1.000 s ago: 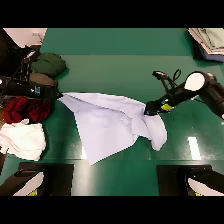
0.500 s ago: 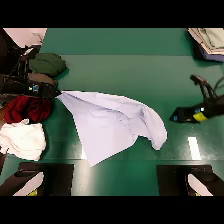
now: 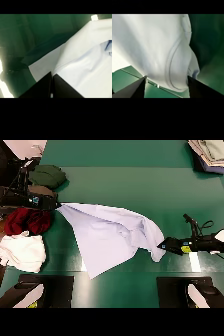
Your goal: Fold the shirts.
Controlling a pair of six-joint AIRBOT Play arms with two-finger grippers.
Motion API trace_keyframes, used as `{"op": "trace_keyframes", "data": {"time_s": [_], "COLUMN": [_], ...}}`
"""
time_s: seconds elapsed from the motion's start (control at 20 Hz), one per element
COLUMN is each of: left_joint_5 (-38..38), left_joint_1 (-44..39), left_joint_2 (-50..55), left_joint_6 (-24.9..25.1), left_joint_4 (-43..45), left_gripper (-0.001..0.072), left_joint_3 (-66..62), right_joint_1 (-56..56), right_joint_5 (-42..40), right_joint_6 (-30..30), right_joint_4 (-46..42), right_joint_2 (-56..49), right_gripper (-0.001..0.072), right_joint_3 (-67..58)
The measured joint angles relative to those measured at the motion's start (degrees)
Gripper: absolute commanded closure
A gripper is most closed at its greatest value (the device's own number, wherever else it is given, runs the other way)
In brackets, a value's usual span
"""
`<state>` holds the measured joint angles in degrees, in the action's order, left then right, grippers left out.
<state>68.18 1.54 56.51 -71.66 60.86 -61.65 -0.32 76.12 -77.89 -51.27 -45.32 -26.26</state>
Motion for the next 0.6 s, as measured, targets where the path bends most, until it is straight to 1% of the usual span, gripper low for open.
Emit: {"op": "trace_keyframes", "data": {"time_s": [0.05, 0.1, 0.15, 0.3, 0.45, 0.6], "left_joint_5": [0.15, 0.39, 0.5, 1.18, 1.42, 1.49], "left_joint_1": [0.0, 0.0, 0.0, 0.0, 0.0, 0.0], "left_joint_2": [0.0, 0.0, 0.0, -0.11, -0.26, -0.35], "left_joint_6": [-0.09, -0.22, -0.26, -0.48, -1.22, -1.64], "left_joint_4": [-0.04, -0.04, -0.07, -0.07, -0.24, -0.72], "left_gripper": [0.0684, 0.0684, 0.0684, 0.0685, 0.0684, 0.0684], "left_joint_3": [0.0, 0.0, -0.02, -2.25, -11.47, -26.27], "right_joint_1": [-0.09, -0.13, -0.13, -0.22, -0.63, -3.1], "right_joint_5": [-0.37, -0.61, -0.63, 0.44, 0.74, -2.1], "right_joint_6": [0.35, 0.72, 1.07, 1.84, 2.12, 2.23], "right_joint_4": [0.22, 0.66, 0.92, 1.29, 1.57, 1.66], "right_joint_2": [0.07, 0.11, 0.15, 0.2, 0.2, 0.2], "right_gripper": [0.0548, 0.0675, 0.069, 0.0691, 0.0691, 0.0691], "right_joint_3": [0.52, 0.74, 0.44, -5.22, -18.97, -35.56]}}
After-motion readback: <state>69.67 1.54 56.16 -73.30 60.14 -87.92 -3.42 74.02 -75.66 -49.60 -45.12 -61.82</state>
